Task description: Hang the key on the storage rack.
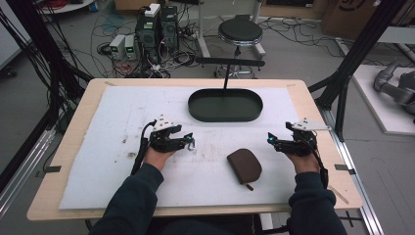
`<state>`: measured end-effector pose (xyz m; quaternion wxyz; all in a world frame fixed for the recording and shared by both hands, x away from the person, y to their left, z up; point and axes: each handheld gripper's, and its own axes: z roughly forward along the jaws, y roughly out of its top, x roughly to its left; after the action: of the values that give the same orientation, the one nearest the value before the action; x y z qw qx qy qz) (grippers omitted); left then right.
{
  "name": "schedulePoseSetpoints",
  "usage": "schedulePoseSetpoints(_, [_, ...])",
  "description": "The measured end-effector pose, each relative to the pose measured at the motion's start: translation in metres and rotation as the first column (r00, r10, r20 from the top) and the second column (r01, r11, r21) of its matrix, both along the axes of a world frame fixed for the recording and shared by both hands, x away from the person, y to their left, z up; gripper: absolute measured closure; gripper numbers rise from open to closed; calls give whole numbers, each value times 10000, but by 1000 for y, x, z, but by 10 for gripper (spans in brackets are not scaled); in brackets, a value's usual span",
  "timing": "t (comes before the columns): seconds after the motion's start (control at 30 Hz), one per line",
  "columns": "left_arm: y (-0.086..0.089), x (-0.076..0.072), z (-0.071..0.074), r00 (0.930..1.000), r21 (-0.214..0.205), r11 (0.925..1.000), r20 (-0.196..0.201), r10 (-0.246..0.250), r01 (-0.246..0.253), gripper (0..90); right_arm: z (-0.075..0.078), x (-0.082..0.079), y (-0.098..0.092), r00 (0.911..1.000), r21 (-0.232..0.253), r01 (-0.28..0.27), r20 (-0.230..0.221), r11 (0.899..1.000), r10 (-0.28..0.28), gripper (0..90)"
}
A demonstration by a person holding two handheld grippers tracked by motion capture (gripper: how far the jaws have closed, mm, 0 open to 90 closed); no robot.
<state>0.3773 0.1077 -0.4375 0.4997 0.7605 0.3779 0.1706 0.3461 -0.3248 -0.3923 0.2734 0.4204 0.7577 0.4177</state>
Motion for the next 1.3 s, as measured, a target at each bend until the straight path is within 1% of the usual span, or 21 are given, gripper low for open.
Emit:
schedulePoseSetpoints(0.07, [-4, 2, -3, 9997, 139, 9998, -223, -123, 127, 439, 0, 0, 1, 10000, -1, -2, -19, 10000, 2, 182])
schedulePoseSetpoints(0.13, [-11, 4, -4, 9987, 454, 9986, -439, -270, 290, 439, 0, 0, 1, 10000, 32, -3, -32, 10000, 3, 181])
schedulePoseSetpoints(0.2, [-17, 7, -5, 9981, 788, 9967, -588, -160, 206, 439, 0, 0, 0, 10000, 30, 3, 1, 10000, -3, 182])
schedulePoseSetpoints(0.27, [-22, 9, -6, 9960, 1007, 9948, -892, -40, 130, 447, 0, 0, 0, 10000, 27, 21, -20, 10000, -21, 181])
schedulePoseSetpoints(0.37, [-29, 12, -8, 9918, 1334, 9910, -1276, 105, 66, 508, 0, -1, 0, 10000, 20, -1, 8, 10000, 1, 182])
schedulePoseSetpoints(0.4, [-30, 13, -8, 9908, 1404, 9900, -1350, 92, 100, 549, 1, -1, 0, 10000, 37, 4, 8, 10000, -4, 182])
schedulePoseSetpoints(0.5, [-28, 14, -8, 9892, 1431, 9897, -1462, 138, 73, 643, 1, -2, -2, 10000, 63, 27, 16, 10000, -27, 181])
schedulePoseSetpoints(0.57, [-26, 14, -7, 9886, 1413, 9900, -1493, 190, 23, 674, 1, -2, -3, 10000, 102, 63, 22, 9999, -63, 182])
schedulePoseSetpoints(0.63, [-24, 15, -6, 9880, 1393, 9902, -1540, 118, 98, 728, 0, -2, -4, 10000, 95, 74, -8, 9999, -74, 181])
schedulePoseSetpoints(0.67, [-23, 15, -6, 9868, 1429, 9897, -1613, 111, 123, 748, 0, -2, -3, 10000, 88, 70, -2, 9999, -70, 181])
schedulePoseSetpoints(0.7, [-23, 15, -5, 9853, 1388, 9903, -1706, 123, 117, 788, 0, -2, -3, 10000, 106, 53, 15, 9999, -53, 181])
schedulePoseSetpoints(0.77, [-20, 16, -4, 9806, 1525, 9882, -1950, 188, 114, 820, 1, -2, -3, 10000, 68, 32, 27, 10000, -32, 181])
schedulePoseSetpoints(0.8, [-18, 17, -4, 9787, 1501, 9885, -2049, 145, 168, 832, 1, -2, -3, 10000, 71, 41, 19, 10000, -41, 181])
schedulePoseSetpoints(0.83, [-16, 17, -3, 9774, 1379, 9901, -2115, 51, 246, 867, 1, -2, -3, 10000, 90, 44, 17, 10000, -44, 181])
schedulePoseSetpoints(0.9, [-15, 18, -2, 9778, 1510, 9880, -2097, 0, 324, 876, 1, -2, -3, 10000, 98, 59, 12, 9999, -59, 182])
schedulePoseSetpoints(0.97, [-16, 17, -2, 9802, 1610, 9863, -1980, -45, 370, 877, 1, -2, -3, 10000, 77, 52, 14, 10000, -52, 182])
schedulePoseSetpoints(1.1, [-15, 18, -2, 9807, 1605, 9858, -1948, -180, 500, 880, 1, -2, -3, 10000, 98, 53, 8, 9999, -53, 182])
schedulePoseSetpoints(1.17, [-14, 17, 1, 9846, 1498, 9871, -1722, -305, 568, 880, 1, -2, -3, 10000, 119, 64, -7, 9999, -64, 182])
schedulePoseSetpoints(1.23, [-12, 16, 6, 9893, 1181, 9916, -1419, -354, 524, 881, 1, -2, -3, 10000, 156, 79, -32, 9998, -79, 182])
schedulePoseSetpoints(1.3, [-10, 16, 11, 9919, 994, 9938, -1215, -381, 503, 881, 1, -2, -3, 10000, 147, 70, -17, 9999, -70, 182])
